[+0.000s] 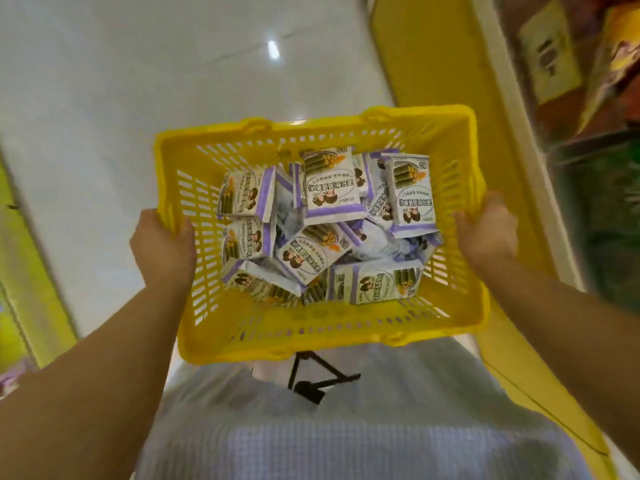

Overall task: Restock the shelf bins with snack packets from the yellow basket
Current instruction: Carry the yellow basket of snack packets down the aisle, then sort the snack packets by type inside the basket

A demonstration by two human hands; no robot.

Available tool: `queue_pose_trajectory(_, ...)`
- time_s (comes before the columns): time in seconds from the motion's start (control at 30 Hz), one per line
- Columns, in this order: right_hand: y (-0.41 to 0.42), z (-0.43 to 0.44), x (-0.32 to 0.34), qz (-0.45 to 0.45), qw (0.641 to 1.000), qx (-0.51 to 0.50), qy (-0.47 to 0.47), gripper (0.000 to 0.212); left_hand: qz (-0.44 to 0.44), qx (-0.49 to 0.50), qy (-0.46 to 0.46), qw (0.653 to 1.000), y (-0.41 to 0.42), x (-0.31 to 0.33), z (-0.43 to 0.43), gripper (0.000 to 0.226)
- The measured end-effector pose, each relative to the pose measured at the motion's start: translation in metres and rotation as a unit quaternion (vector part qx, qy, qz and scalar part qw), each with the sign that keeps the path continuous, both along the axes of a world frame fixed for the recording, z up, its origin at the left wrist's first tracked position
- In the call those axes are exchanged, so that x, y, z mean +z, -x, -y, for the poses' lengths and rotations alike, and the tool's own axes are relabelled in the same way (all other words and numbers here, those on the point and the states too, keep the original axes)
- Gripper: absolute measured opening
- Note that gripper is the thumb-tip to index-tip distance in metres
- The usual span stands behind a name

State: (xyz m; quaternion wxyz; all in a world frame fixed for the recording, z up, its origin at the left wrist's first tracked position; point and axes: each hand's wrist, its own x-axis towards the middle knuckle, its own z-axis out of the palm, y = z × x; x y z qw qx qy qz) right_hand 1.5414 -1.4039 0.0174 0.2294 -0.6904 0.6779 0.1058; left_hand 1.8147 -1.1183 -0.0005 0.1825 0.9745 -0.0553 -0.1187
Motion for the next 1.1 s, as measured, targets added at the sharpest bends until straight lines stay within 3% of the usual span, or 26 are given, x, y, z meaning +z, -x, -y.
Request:
queue_pose_trajectory(0.23, 0.02, 0.01, -0.113, -0.03, 0.999, -0.014, 0.003, 0.032, -0.037, 0.014, 0.017, 0.999, 0.014, -0.115, 0.019, 0.027)
queue_pose_trajectory(0.4, 0.026, 0.025, -0.147, -0.02, 0.998, -0.024, 0.05, 0.03, -0.011, 0.01, 0.036, 0.999, 0.022, -0.146, 0.044, 0.022)
queue_pose_trajectory(0.47, 0.022, 0.03, -0.153, -0.014, 0.996, -0.007, 0.092, 0.03, 0.028, -0.006, -0.003, 1.0, 0.022, -0.147, 0.055, 0.03)
queue_pose_trajectory(0.57, 0.018, 0.029, -0.161, -0.017, 0.982, 0.068, 0.174, 0.052, 0.127, -0.092, -0.043, 0.987, 0.027, -0.145, 0.078, 0.054)
queue_pose_trajectory(0.63, 0.014, 0.027, -0.166, -0.006, 0.959, 0.153, 0.236, 0.067, 0.147, -0.185, 0.002, 0.972, 0.032, -0.148, 0.098, 0.052)
queue_pose_trajectory(0.73, 0.004, 0.024, -0.173, 0.043, 0.925, 0.256, 0.276, 0.063, 0.107, -0.265, 0.081, 0.955, 0.044, -0.159, 0.124, 0.04)
queue_pose_trajectory(0.83, -0.021, 0.016, -0.183, 0.177, 0.926, 0.272, 0.192, 0.052, 0.079, -0.309, 0.122, 0.94, 0.049, -0.173, 0.136, 0.032)
queue_pose_trajectory(0.93, -0.039, 0.007, -0.191, 0.27, 0.916, 0.291, 0.064, 0.056, 0.039, -0.349, 0.155, 0.924, 0.057, -0.184, 0.138, 0.03)
queue_pose_trajectory(1.03, -0.038, -0.007, -0.197, 0.256, 0.902, 0.348, 0.023, 0.061, -0.031, -0.378, 0.191, 0.905, 0.075, -0.189, 0.132, 0.035)
queue_pose_trajectory(1.1, -0.032, -0.017, -0.2, 0.215, 0.906, 0.365, 0.01, 0.062, -0.061, -0.397, 0.166, 0.901, 0.089, -0.191, 0.123, 0.041)
